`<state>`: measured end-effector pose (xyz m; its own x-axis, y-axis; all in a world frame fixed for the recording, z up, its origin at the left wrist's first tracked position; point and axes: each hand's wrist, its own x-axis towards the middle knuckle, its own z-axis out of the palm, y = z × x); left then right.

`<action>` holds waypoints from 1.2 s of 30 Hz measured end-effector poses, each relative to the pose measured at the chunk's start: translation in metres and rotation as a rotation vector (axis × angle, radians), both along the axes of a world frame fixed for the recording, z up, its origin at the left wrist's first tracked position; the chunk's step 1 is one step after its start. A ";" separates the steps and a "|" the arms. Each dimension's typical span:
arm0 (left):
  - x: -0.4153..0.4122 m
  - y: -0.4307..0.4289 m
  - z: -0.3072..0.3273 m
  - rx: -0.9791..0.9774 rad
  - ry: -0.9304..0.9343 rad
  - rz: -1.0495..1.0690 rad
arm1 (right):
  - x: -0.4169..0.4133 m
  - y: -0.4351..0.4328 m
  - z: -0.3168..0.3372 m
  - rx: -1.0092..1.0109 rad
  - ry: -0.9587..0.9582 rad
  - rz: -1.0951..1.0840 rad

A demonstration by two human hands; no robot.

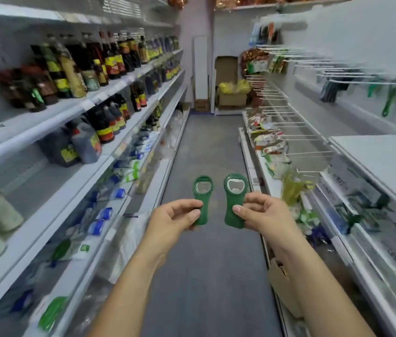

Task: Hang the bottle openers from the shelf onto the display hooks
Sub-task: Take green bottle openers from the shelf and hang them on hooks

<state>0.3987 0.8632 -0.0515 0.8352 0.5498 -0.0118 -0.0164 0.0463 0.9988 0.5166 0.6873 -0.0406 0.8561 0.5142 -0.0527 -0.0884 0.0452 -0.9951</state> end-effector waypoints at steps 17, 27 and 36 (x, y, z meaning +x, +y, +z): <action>0.321 0.216 -0.030 -0.163 0.018 0.013 | 0.298 0.206 -0.016 -0.066 0.017 -0.036; 0.527 0.290 -0.013 -0.119 0.037 -0.236 | 0.485 0.267 -0.006 -0.067 0.044 -0.219; 0.723 0.305 -0.014 -0.063 0.026 -0.290 | 0.657 0.270 -0.021 -0.009 0.078 -0.382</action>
<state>1.1217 1.1683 -0.0659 0.9562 0.2860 -0.0618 0.0321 0.1073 0.9937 1.1733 0.9573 -0.0621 0.9790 0.1579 -0.1287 -0.1428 0.0809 -0.9864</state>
